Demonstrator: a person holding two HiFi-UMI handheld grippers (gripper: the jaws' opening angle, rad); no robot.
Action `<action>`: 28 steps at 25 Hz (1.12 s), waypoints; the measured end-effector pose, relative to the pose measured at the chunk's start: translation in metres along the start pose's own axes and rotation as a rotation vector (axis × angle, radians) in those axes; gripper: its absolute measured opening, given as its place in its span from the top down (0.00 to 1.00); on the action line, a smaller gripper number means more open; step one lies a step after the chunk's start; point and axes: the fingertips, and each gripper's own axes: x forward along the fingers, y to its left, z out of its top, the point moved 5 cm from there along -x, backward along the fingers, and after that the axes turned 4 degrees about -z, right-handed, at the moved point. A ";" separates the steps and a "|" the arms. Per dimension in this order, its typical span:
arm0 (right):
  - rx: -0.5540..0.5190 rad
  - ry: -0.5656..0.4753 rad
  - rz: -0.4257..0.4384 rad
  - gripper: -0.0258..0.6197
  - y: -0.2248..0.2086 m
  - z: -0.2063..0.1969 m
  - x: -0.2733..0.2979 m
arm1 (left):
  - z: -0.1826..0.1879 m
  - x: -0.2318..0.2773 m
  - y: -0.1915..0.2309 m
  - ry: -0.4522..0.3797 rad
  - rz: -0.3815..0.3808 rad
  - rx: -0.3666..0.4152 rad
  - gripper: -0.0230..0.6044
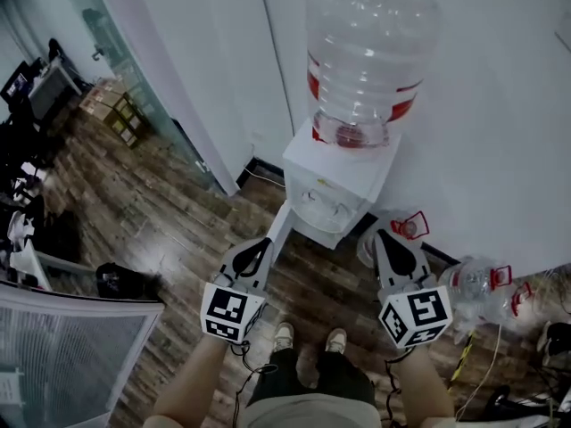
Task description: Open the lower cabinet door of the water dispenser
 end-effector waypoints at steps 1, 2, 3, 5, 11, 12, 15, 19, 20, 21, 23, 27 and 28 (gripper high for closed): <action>-0.006 -0.022 0.004 0.95 0.000 0.012 -0.008 | 0.012 -0.006 -0.002 -0.016 0.002 0.021 0.95; -0.014 -0.043 0.009 0.95 0.001 0.024 -0.016 | 0.024 -0.013 -0.004 -0.034 0.001 0.042 0.95; -0.024 -0.063 0.012 0.95 0.002 0.035 -0.025 | 0.035 -0.019 -0.007 -0.052 -0.002 0.063 0.95; -0.049 -0.095 0.011 0.95 0.005 0.055 -0.041 | 0.056 -0.031 -0.012 -0.084 -0.008 0.096 0.95; -0.136 -0.174 -0.016 0.95 0.010 0.104 -0.080 | 0.120 -0.062 -0.024 -0.197 -0.026 0.132 0.95; -0.134 -0.187 -0.016 0.95 0.011 0.112 -0.086 | 0.131 -0.066 -0.027 -0.216 -0.032 0.138 0.95; -0.140 -0.230 -0.014 0.95 0.014 0.134 -0.104 | 0.159 -0.082 -0.035 -0.267 -0.044 0.151 0.95; -0.163 -0.295 -0.003 0.95 0.025 0.165 -0.134 | 0.188 -0.105 -0.046 -0.311 -0.046 0.149 0.95; -0.170 -0.307 0.001 0.95 0.028 0.171 -0.140 | 0.193 -0.110 -0.048 -0.317 -0.047 0.148 0.95; -0.179 -0.317 0.006 0.95 0.031 0.175 -0.145 | 0.197 -0.115 -0.050 -0.323 -0.048 0.148 0.95; -0.193 -0.325 0.018 0.95 0.037 0.180 -0.153 | 0.202 -0.123 -0.055 -0.334 -0.048 0.155 0.95; -0.189 -0.326 0.045 0.95 0.048 0.178 -0.167 | 0.199 -0.135 -0.068 -0.325 -0.053 0.184 0.95; -0.187 -0.325 0.050 0.95 0.051 0.177 -0.170 | 0.198 -0.136 -0.071 -0.318 -0.059 0.187 0.95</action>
